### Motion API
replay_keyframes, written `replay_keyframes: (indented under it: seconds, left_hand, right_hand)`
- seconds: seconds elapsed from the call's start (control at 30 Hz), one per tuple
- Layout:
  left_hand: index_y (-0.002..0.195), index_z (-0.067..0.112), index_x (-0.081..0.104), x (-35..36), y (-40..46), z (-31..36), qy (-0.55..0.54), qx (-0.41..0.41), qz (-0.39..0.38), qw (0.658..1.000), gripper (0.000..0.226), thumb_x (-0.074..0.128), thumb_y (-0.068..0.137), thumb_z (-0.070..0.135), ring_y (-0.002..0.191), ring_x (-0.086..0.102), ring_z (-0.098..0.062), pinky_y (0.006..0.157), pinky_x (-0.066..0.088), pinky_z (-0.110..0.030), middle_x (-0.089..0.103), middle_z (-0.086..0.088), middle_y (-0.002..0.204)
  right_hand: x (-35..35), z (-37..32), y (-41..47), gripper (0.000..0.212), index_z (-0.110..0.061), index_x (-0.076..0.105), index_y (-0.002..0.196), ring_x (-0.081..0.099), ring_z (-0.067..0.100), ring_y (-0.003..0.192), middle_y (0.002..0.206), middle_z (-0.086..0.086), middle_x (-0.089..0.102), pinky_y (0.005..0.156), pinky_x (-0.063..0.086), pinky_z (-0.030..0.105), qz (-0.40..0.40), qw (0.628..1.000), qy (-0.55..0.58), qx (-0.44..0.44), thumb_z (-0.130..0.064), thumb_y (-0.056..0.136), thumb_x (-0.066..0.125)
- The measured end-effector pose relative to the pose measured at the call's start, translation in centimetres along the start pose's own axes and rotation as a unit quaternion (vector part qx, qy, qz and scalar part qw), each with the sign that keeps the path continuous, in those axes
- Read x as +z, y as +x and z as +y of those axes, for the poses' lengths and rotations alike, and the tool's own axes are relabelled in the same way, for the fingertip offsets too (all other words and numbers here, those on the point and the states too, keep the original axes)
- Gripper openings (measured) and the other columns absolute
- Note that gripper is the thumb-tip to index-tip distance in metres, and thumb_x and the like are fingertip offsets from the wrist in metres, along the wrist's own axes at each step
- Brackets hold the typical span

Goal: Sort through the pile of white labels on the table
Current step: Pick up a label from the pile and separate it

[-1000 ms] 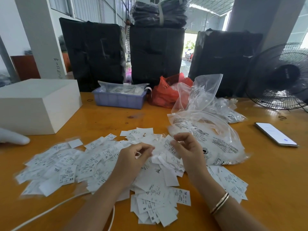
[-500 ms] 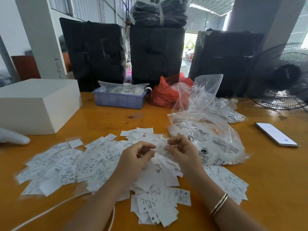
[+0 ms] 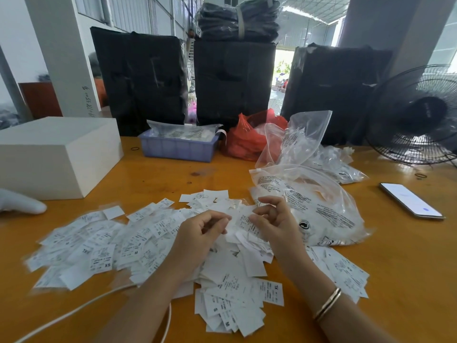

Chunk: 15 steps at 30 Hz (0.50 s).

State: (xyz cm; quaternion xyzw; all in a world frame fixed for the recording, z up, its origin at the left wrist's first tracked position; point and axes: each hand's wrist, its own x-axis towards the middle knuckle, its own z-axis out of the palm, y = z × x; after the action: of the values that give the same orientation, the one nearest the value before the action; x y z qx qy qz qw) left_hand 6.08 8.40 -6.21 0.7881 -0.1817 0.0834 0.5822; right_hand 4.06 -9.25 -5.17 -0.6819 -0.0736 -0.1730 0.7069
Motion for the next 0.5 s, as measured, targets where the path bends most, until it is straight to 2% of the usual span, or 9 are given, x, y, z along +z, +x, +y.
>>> replay_keyframes:
  seconds: [0.07,0.13,0.17,0.27,0.37,0.43,0.5]
  left_hand:
    - [0.093,0.038,0.068,0.19,-0.09,-0.11,-0.013,-0.016,-0.013,1.0,0.012,0.062,0.09,0.028,0.081,0.064,0.002,0.062,0.051,-0.016,0.071,0.019,0.082]
    - [0.093,0.037,0.068,0.36,-0.11,-0.26,-0.017,-0.028,-0.023,0.999,0.01,0.064,0.089,0.029,0.083,0.065,0.001,0.065,0.051,-0.017,0.072,0.018,0.084]
    - [0.093,0.036,0.068,0.39,-0.08,-0.36,-0.015,-0.027,-0.026,0.999,0.01,0.065,0.088,0.029,0.083,0.065,0.001,0.065,0.05,-0.016,0.072,0.018,0.085]
    - [0.09,0.037,0.067,0.42,-0.09,-0.32,-0.009,-0.024,-0.027,0.999,0.006,0.067,0.084,0.035,0.082,0.064,0.004,0.065,0.048,-0.01,0.071,0.021,0.084]
    - [0.084,0.038,0.066,0.45,-0.15,0.04,-0.013,-0.034,-0.021,0.999,0.019,0.066,0.07,0.051,0.077,0.063,0.006,0.061,0.048,-0.009,0.069,0.024,0.08]
    - [0.083,0.032,0.067,0.44,-0.02,0.19,-0.034,-0.033,-0.006,0.999,0.014,0.068,0.074,0.042,0.072,0.064,0.005,0.058,0.047,-0.008,0.07,0.02,0.075]
    - [0.083,0.029,0.069,0.22,0.19,0.17,-0.064,-0.043,0.027,0.997,0.004,0.07,0.08,0.031,0.073,0.066,0.002,0.06,0.049,-0.01,0.071,0.018,0.075]
  right_hand:
    - [0.16,0.31,-0.06,0.031,-0.023,0.054,0.103,0.053,0.017,0.062,0.073,-0.006,0.066,0.056,0.049,0.024,-0.018,0.999,-0.032,-0.01,-0.003,0.083,0.068]
    - [0.34,0.43,-0.15,0.032,-0.026,0.054,0.103,0.052,0.026,0.066,0.076,-0.004,0.066,0.061,0.05,0.037,-0.034,0.998,-0.056,-0.017,-0.004,0.083,0.068]
    - [0.37,0.49,-0.18,0.033,-0.027,0.055,0.102,0.052,0.026,0.066,0.077,-0.003,0.066,0.062,0.049,0.039,-0.04,0.997,-0.064,-0.019,-0.004,0.083,0.068]
    - [0.4,0.49,-0.25,0.032,-0.029,0.056,0.099,0.051,0.02,0.064,0.077,-0.008,0.065,0.059,0.047,0.031,-0.048,0.995,-0.081,-0.027,-0.004,0.083,0.068]
    - [0.39,0.53,-0.26,0.029,-0.029,0.058,0.1,0.049,0.015,0.061,0.077,-0.015,0.065,0.055,0.045,0.023,-0.056,0.992,-0.108,-0.029,-0.006,0.084,0.068]
    - [0.31,0.4,-0.18,0.026,-0.023,0.059,0.106,0.054,0.017,0.064,0.08,-0.008,0.067,0.059,0.048,0.024,-0.048,0.997,-0.058,0.011,-0.01,0.085,0.067]
    - [-0.08,0.19,-0.06,0.029,-0.017,0.06,0.113,0.06,0.016,0.065,0.083,0.002,0.068,0.06,0.052,0.024,-0.05,0.993,0.061,0.089,-0.018,0.084,0.066]
